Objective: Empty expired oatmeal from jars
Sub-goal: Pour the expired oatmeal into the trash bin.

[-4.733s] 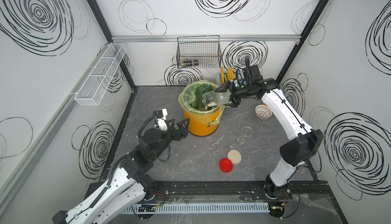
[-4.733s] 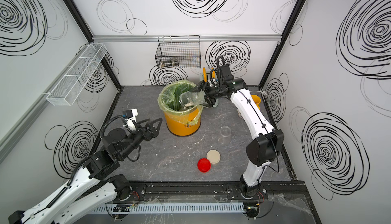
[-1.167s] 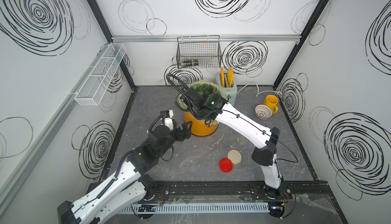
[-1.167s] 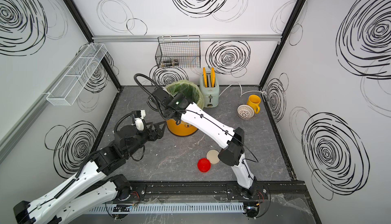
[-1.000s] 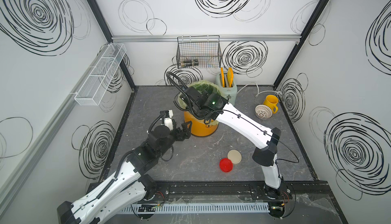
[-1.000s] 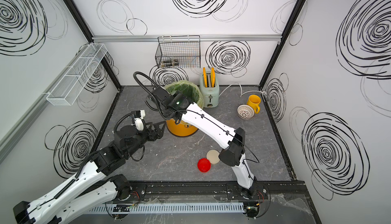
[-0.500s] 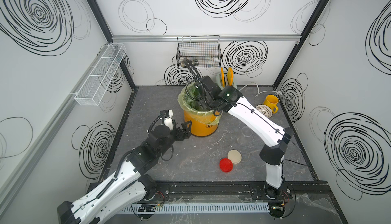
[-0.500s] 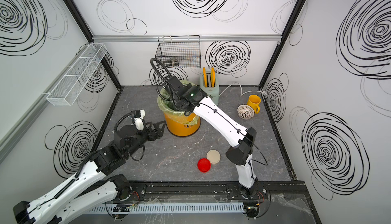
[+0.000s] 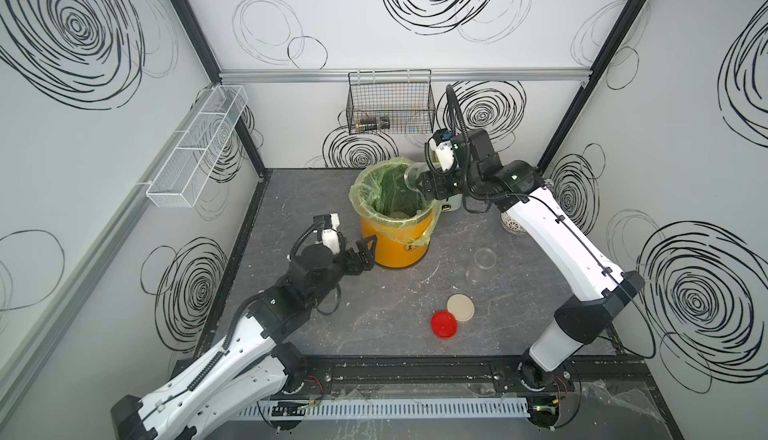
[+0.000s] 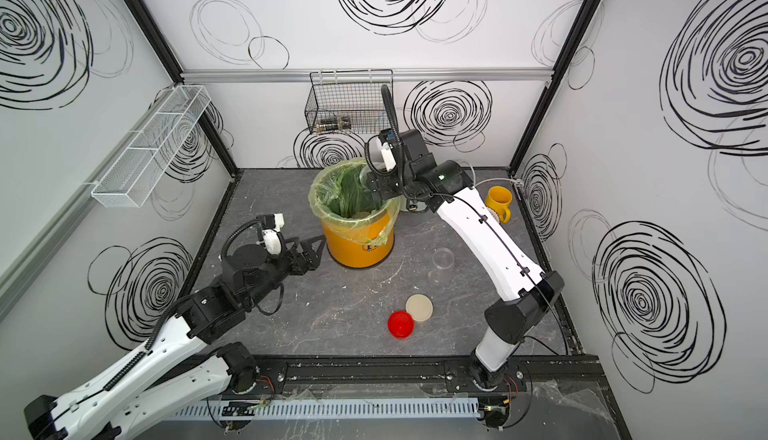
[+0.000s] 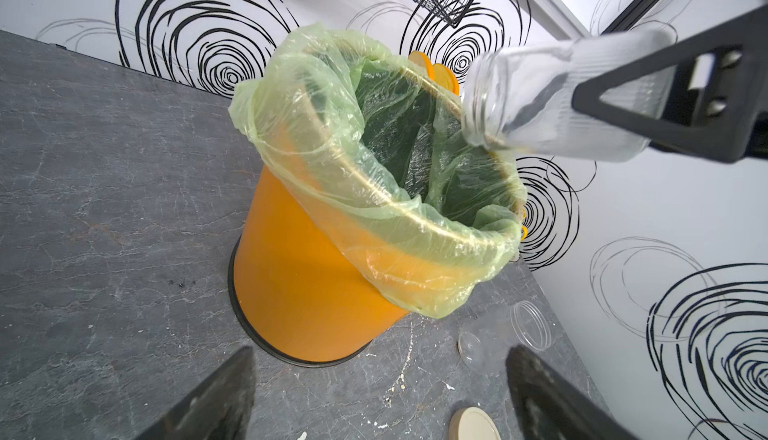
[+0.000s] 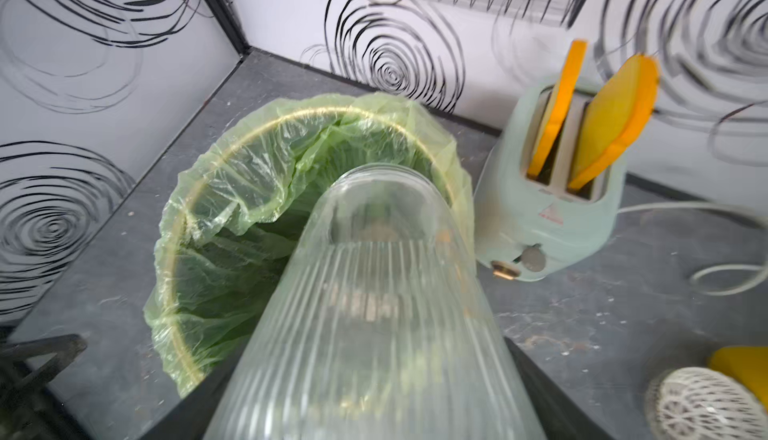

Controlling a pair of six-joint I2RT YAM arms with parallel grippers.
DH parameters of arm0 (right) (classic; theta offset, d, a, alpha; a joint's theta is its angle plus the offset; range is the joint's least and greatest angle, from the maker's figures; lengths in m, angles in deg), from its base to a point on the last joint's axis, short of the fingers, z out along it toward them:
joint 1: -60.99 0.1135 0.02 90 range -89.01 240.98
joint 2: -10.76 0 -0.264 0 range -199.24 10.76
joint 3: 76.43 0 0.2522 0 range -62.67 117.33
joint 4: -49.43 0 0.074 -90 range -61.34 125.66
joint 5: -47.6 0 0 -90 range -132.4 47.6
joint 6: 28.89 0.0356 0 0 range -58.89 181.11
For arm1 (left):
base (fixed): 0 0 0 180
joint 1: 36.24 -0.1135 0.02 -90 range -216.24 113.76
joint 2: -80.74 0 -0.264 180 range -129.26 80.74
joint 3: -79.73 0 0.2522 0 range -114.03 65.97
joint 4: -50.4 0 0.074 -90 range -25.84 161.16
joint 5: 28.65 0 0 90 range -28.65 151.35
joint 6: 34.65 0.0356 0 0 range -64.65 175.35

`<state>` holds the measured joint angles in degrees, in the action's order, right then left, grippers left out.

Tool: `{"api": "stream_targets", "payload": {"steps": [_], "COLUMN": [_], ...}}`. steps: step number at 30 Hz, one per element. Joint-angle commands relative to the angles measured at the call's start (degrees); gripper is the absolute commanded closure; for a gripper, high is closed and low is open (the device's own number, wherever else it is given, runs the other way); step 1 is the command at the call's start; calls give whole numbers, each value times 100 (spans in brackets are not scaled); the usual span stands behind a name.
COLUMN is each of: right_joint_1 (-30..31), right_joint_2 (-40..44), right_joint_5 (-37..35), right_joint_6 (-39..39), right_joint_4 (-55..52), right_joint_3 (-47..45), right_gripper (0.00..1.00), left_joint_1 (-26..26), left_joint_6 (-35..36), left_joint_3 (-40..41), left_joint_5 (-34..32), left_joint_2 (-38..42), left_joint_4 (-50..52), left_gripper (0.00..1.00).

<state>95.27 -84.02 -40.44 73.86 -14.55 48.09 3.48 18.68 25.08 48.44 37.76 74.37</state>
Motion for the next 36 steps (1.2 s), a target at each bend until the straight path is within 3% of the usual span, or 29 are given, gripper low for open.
{"api": "stream_targets", "payload": {"steps": [1,5,11,18,26,30,36], "right_joint_1": [-593,-1361,-1967,-2007,-1556,-1517,-1440], "right_joint_2": [338,805,1146,935,787,650,777], "right_joint_5": [1871,3404,4392,4920,5177,5219,5233], "right_joint_6": [850,1970,3293,3998,4382,4267,4674], "right_joint_4": [807,1902,3008,3244,3201,2553,2872], "right_joint_3": [-251,-1238,-2102,-2085,-2201,-2016,-2192], "right_gripper": [100,100,100,100,100,100,100], "left_joint_1": [27,34,33,1,-174,-226,-254], "left_joint_6": [89,106,74,70,107,82,-16], "left_joint_3": [-190,-201,-166,5,63,62,253], "left_joint_5": [-17,-36,7,-28,146,266,371], "left_joint_2": [18,10,-48,57,194,250,343], "left_joint_4": [-121,-137,-374,-614,-640,-690,-890], "left_gripper": [4,4,4,4,4,4,4]}}
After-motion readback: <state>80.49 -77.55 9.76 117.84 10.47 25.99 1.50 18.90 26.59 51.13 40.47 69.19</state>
